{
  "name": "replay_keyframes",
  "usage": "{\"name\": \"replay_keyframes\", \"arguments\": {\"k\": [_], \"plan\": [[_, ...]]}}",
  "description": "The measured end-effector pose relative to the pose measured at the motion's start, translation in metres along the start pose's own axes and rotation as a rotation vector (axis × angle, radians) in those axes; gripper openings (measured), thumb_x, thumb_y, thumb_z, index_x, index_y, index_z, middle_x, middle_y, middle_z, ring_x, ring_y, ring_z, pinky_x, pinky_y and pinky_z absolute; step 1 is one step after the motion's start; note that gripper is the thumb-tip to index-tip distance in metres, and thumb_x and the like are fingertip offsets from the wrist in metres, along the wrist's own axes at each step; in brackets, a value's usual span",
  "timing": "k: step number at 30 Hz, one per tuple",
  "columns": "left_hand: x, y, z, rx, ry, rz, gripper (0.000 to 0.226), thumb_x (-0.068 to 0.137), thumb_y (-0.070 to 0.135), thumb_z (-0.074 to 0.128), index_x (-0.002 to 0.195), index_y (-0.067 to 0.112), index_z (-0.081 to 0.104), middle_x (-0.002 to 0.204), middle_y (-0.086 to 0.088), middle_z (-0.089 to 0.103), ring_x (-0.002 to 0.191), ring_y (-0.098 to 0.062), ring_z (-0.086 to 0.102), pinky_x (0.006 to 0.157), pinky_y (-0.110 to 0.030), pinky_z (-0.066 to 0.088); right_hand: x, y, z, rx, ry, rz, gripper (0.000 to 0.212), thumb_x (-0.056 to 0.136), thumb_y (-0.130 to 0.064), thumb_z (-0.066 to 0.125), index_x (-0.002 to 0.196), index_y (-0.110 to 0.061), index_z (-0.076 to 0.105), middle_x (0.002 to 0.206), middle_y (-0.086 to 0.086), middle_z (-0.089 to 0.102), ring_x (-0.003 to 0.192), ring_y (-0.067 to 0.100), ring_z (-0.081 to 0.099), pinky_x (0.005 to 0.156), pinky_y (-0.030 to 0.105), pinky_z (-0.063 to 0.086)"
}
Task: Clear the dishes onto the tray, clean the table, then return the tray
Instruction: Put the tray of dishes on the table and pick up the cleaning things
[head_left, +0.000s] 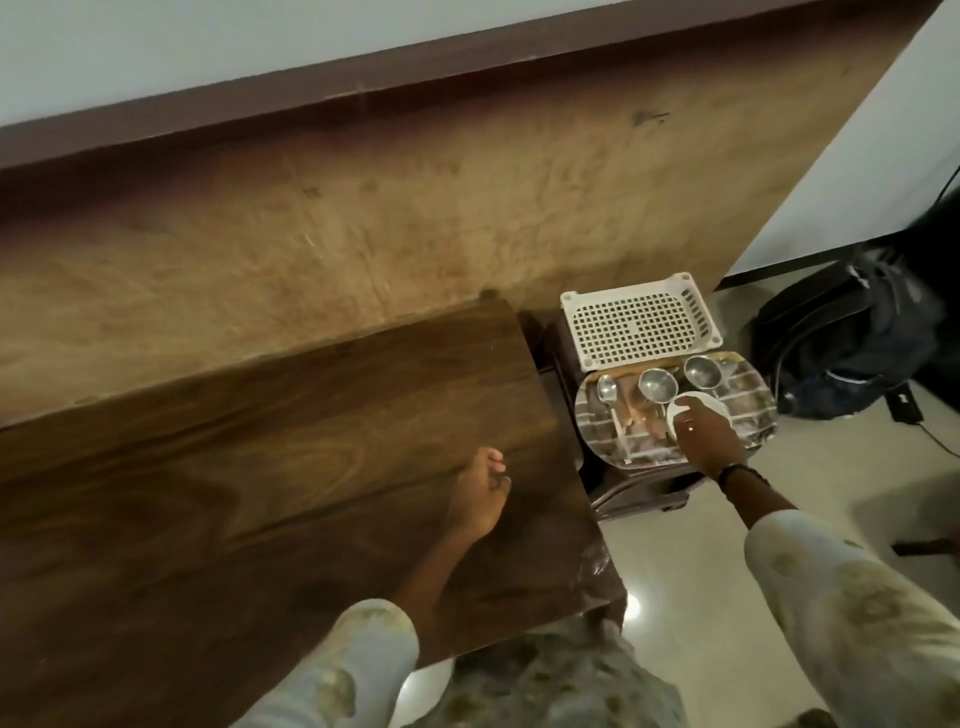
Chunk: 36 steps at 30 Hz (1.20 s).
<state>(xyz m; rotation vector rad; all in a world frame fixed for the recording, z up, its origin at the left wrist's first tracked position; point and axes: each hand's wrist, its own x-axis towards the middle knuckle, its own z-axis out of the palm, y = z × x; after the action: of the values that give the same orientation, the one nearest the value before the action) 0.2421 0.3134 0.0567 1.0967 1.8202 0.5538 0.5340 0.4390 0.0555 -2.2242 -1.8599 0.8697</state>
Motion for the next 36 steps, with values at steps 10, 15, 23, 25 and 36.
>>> {"name": "replay_keyframes", "arguments": {"k": [10, 15, 23, 25, 36], "plan": [[0.099, 0.056, 0.136, -0.087, 0.052, -0.231, 0.034, 0.090, 0.010, 0.057, 0.123, 0.006, 0.053, 0.122, -0.013, 0.063, 0.111, -0.028, 0.060, 0.090, -0.026, 0.042, 0.150, 0.152, -0.046, -0.035, 0.034, 0.205, 0.025, 0.086, -0.012, 0.047, 0.103, 0.002, 0.060, 0.111, 0.029, 0.062, 0.101, 0.045, 0.057, 0.083, 0.046, 0.047], [0.143, 0.069, 0.181, -0.097, 0.067, -0.299, 0.037, 0.095, 0.031, 0.051, 0.127, 0.012, 0.050, 0.126, -0.013, 0.060, 0.115, -0.031, 0.058, 0.096, -0.036, 0.043, 0.201, 0.193, -0.033, 0.058, -0.011, 0.242, 0.043, 0.092, -0.023, 0.049, 0.127, 0.002, 0.049, 0.132, 0.028, 0.051, 0.119, 0.044, 0.048, 0.099, 0.049, 0.042], [0.177, 0.068, 0.198, -0.093, 0.117, -0.423, 0.032, 0.094, 0.014, 0.047, 0.125, 0.005, 0.051, 0.115, -0.018, 0.063, 0.107, -0.037, 0.061, 0.090, -0.037, 0.050, 0.224, 0.198, -0.029, 0.297, -0.077, 0.228, 0.030, 0.099, -0.013, 0.041, 0.115, 0.003, 0.061, 0.105, 0.015, 0.060, 0.102, 0.034, 0.056, 0.081, 0.032, 0.041], [0.178, 0.065, 0.196, -0.060, 0.105, -0.393, 0.028, 0.096, 0.015, 0.045, 0.120, 0.002, 0.054, 0.113, -0.020, 0.064, 0.102, -0.036, 0.063, 0.090, -0.039, 0.051, 0.221, 0.198, -0.032, 0.336, -0.103, 0.176, 0.030, 0.098, -0.019, 0.046, 0.113, 0.000, 0.063, 0.101, 0.013, 0.061, 0.095, 0.031, 0.058, 0.074, 0.028, 0.043], [0.143, 0.064, 0.184, -0.083, 0.261, -0.468, 0.026, 0.095, 0.007, 0.047, 0.113, -0.005, 0.062, 0.113, -0.023, 0.066, 0.106, -0.036, 0.062, 0.084, -0.031, 0.046, 0.194, 0.192, -0.037, 0.227, -0.145, 0.010, 0.022, 0.092, -0.017, 0.059, 0.108, -0.006, 0.068, 0.096, 0.014, 0.068, 0.086, 0.026, 0.060, 0.080, 0.035, 0.049]]}}
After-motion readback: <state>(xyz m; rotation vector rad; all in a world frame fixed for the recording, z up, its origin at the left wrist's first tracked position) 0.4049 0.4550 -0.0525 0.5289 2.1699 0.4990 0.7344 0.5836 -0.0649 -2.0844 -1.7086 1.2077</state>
